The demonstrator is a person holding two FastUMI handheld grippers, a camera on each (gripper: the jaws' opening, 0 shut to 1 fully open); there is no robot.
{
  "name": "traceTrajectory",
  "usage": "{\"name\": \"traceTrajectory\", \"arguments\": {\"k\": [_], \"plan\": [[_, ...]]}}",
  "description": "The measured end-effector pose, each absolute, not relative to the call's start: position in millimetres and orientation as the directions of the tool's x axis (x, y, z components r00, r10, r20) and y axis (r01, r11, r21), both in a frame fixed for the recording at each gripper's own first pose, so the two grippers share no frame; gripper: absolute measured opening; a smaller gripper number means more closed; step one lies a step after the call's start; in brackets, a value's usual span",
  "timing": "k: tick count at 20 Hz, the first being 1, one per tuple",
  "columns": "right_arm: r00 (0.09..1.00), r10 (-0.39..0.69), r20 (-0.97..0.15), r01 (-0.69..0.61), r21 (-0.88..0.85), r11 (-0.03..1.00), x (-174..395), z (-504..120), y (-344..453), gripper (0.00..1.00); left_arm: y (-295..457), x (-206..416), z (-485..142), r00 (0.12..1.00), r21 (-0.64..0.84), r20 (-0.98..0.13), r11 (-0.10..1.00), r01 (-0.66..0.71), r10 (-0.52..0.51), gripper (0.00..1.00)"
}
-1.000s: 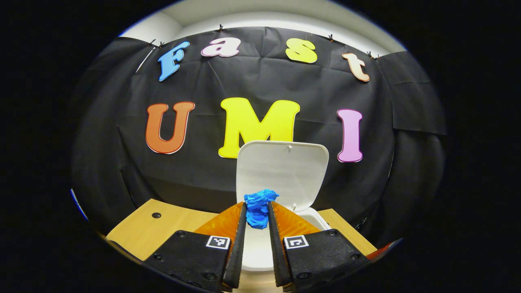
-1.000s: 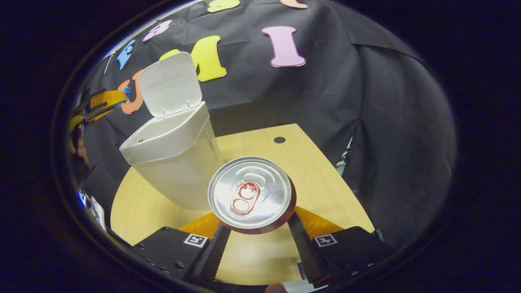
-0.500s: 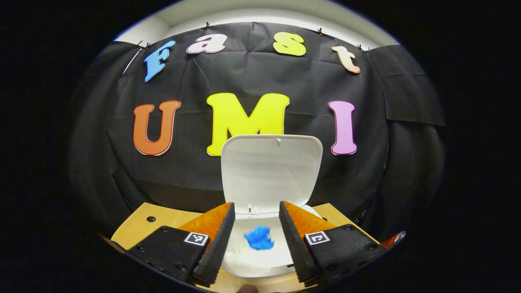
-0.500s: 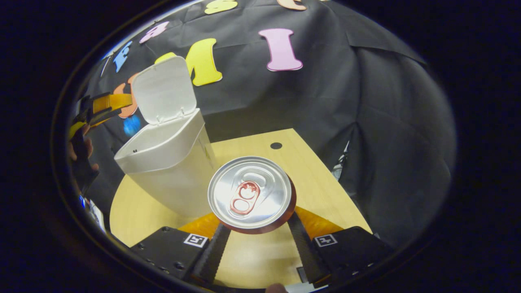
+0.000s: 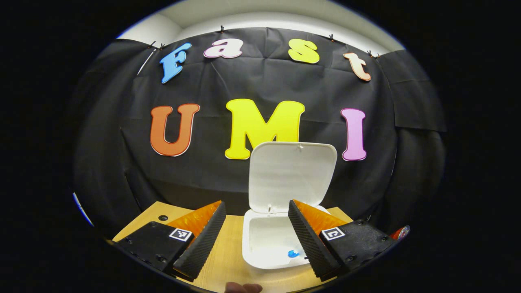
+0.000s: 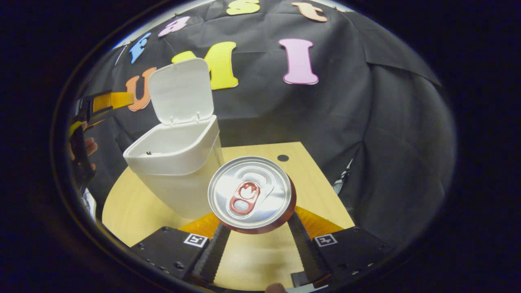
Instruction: Press the lid of the desktop garbage bin to open it, pick up the crumpled paper on the desktop and throw it into the bin, then pick up the pop can on the desktop and drop it into the bin, and finally close the garbage bin lid.
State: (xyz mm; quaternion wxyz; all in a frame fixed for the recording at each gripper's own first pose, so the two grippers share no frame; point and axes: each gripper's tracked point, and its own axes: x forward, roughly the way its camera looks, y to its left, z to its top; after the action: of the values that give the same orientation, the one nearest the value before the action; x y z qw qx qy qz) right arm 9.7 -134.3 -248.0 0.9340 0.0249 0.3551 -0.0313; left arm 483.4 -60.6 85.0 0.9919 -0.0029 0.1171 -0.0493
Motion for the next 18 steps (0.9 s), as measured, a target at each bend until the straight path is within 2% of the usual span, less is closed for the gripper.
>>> {"name": "traceTrajectory", "arguments": {"k": [5, 9, 11, 13, 18], "plan": [[0.792, 0.022, -0.610, -0.019, 0.012, 1.000, 54.3, -197.5, -117.3, 0.80, -18.7, 452.0, 94.8, 0.979, -0.004, -0.201, 1.000, 0.029, -0.029, 0.99], [0.807, 0.114, -0.579, -0.127, 0.018, 0.992, 95.9, -165.9, -77.0, 0.79, 14.6, 422.5, 97.6, 0.981, 0.002, -0.186, 0.999, -0.050, 0.050, 0.99], [0.810, 0.162, -0.563, -0.188, 0.012, 0.982, 113.3, -153.0, -51.3, 0.79, 24.1, 410.0, 95.3, 0.976, -0.045, -0.203, 0.995, -0.090, 0.079, 0.99], [0.810, 0.197, -0.551, -0.242, -0.009, 0.970, 131.3, -148.4, -27.7, 0.79, 35.9, 394.6, 95.2, 0.970, -0.075, -0.214, 0.988, -0.134, 0.116, 0.99], [0.758, 0.273, -0.593, -0.321, 0.026, 0.947, 161.7, -168.4, 29.3, 0.79, 85.8, 362.0, 109.5, 0.949, -0.021, -0.193, 0.966, -0.257, 0.248, 0.98]]}}
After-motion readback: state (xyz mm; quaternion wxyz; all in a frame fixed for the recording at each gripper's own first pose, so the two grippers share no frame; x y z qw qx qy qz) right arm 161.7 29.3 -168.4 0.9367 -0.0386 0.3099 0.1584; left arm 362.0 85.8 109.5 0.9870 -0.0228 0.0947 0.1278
